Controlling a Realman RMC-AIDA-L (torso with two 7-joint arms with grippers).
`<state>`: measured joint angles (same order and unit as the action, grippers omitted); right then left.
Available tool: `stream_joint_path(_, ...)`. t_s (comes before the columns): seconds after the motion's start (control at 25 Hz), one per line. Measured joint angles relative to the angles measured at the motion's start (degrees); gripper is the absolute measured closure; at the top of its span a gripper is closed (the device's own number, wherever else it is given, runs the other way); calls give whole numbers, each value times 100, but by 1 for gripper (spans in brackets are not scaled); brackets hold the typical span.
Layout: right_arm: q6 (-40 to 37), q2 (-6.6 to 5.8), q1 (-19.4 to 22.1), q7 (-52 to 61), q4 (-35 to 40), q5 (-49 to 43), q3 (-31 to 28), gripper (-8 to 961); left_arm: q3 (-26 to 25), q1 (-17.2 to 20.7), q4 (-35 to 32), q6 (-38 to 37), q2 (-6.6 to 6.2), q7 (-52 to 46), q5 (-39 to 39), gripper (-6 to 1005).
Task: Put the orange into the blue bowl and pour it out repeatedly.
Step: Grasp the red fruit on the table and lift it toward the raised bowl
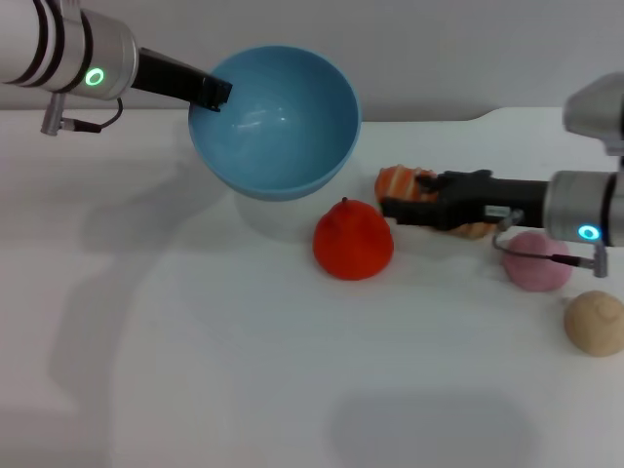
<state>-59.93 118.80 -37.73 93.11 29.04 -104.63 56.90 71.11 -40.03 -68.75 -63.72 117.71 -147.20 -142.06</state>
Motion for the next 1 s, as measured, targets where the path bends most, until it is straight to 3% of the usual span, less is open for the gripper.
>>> stream_joint_path(0.44, 862, 65, -692, 195, -667, 44, 858, 316, 9, -20, 3, 38, 7, -1, 22, 1000)
stream_joint_path(1.0, 1350, 93, -708, 2, -778, 820, 2031, 324, 20, -9, 3, 149, 15, -1, 38, 999)
